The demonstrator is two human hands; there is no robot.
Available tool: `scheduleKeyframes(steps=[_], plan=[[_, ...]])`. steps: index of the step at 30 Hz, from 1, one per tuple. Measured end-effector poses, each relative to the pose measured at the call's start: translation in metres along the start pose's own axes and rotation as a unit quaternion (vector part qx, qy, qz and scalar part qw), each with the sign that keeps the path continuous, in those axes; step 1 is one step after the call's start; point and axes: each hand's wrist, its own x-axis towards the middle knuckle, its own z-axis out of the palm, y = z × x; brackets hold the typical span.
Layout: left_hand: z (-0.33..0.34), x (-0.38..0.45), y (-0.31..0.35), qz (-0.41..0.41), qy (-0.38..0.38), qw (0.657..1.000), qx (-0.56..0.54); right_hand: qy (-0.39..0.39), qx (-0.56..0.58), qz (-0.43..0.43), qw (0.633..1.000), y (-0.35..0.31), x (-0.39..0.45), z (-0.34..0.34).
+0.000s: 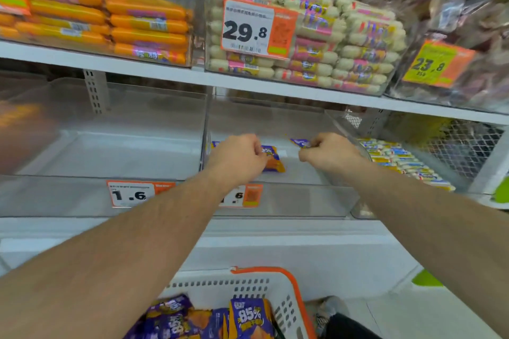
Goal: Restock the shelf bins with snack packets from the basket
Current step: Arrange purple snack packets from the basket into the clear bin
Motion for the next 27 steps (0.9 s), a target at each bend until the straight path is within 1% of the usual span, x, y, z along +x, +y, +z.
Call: scheduleKeyframes(steps=[2,4,7,9,11,12,14,16,19,21,22,24,27], plan=[[0.009,0.010,-0.008,-0.025,-0.061,0.998,0.025,-0.035,-0.078,0.003,0.996,0.005,0.022,0.009],[0.013,0.015,-0.013,-0.048,-0.103,0.993,0.009,-0.050,-0.165,-0.010,0.985,0.006,0.036,0.020],[0.016,0.021,-0.018,-0.084,-0.147,0.985,-0.016,-0.097,-0.214,-0.024,0.972,0.000,0.058,0.041],[0.020,0.024,-0.022,-0.103,-0.166,0.981,-0.011,-0.115,-0.250,-0.027,0.961,0.000,0.076,0.057],[0.024,0.028,-0.025,-0.098,-0.190,0.977,0.012,-0.146,-0.291,-0.034,0.945,0.004,0.094,0.071],[0.025,0.030,-0.026,-0.094,-0.199,0.975,0.019,-0.174,-0.311,-0.042,0.933,0.006,0.097,0.076],[0.026,0.031,-0.028,-0.088,-0.211,0.973,0.025,-0.216,-0.320,-0.056,0.921,0.003,0.094,0.079],[0.026,0.032,-0.028,-0.084,-0.222,0.971,0.029,-0.232,-0.303,-0.067,0.922,-0.001,0.094,0.079],[0.026,0.031,-0.027,-0.078,-0.233,0.969,0.041,-0.248,-0.375,-0.079,0.890,-0.008,0.094,0.076],[0.024,0.029,-0.024,-0.076,-0.239,0.967,0.051,-0.264,-0.396,-0.080,0.876,-0.007,0.094,0.077],[0.023,0.028,-0.023,-0.077,-0.240,0.966,0.052,-0.271,-0.393,-0.086,0.875,-0.004,0.095,0.078],[0.023,0.028,-0.022,-0.071,-0.237,0.967,0.059,-0.271,-0.368,-0.091,0.885,0.001,0.101,0.080],[0.026,0.029,-0.024,-0.064,-0.238,0.966,0.076,-0.280,-0.347,-0.086,0.891,-0.003,0.107,0.082]])
